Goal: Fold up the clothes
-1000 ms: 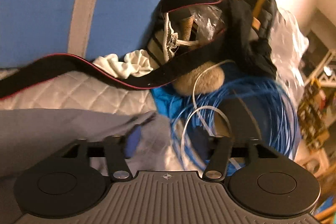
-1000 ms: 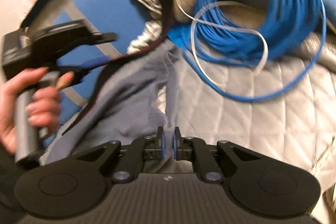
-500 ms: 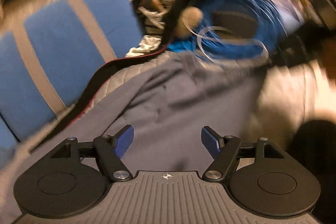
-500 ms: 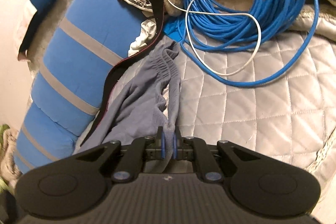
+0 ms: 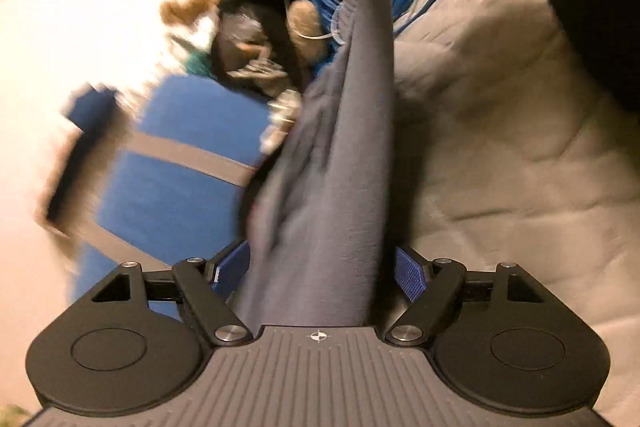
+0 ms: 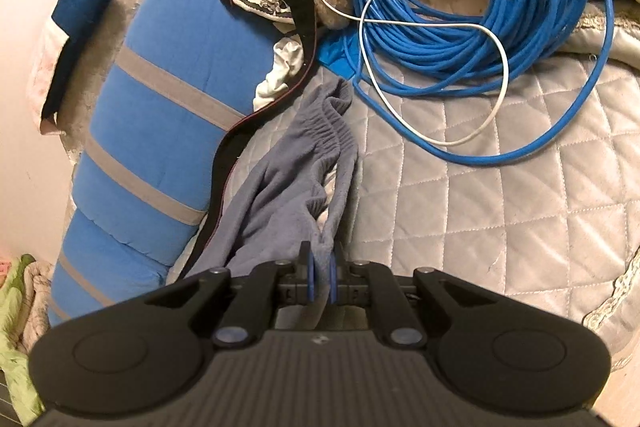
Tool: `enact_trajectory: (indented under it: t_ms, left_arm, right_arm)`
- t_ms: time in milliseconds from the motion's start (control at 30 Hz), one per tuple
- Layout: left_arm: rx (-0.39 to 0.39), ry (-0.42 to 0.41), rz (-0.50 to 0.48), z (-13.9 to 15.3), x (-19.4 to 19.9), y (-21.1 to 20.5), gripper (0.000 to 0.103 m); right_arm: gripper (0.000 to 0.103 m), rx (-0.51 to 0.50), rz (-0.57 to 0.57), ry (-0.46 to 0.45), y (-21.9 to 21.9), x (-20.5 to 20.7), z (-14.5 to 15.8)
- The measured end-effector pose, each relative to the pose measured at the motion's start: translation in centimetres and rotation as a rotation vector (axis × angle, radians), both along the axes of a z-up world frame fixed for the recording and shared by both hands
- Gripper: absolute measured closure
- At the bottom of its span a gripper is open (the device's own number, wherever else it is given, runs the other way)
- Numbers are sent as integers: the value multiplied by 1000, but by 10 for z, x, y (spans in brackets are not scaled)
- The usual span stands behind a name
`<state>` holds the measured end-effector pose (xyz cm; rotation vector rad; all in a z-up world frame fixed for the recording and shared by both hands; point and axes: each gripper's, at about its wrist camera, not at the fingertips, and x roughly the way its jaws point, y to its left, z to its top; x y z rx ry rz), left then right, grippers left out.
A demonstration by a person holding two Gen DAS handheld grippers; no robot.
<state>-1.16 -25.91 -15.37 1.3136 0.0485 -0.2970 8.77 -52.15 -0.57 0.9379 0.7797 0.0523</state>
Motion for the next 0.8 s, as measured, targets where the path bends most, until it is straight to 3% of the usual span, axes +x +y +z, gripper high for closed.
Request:
enact_trajectory:
  t_ms: [67,133,300,333,400,433,500,567,800]
  left_arm:
    - [91,-129,40,-11,3,1,28]
    - [163,-195,90,-19,10,7,28]
    - [196,-233,148,-21,12,32,29]
    - [199,-227,146,-21,10,36,31]
    - [203,-206,142,-20,2,46,53]
    - [207,-195,144,-20,-1,50,60]
    - [224,-145,146,-19,-4,58,91]
    - [239,-81,146,-18,-10,66,100]
    - [229,115,82,10,-40,78,101]
  right_arm:
    - [95,2,1,5,-1,0,-1]
    - [95,7,1,12,-2,0,-3]
    - [95,28,-1,28,-5,0,-11]
    - [95,28,0,30,-5,0,-12]
    - [95,29,2,33,-5,0,-15]
    - [95,29,3,34,-5,0,-16]
    - [95,31,4,37,-6,0,-17]
    - [95,33,5,42,-6,0,-19]
    - [95,35,8,57,-10,-3,-22]
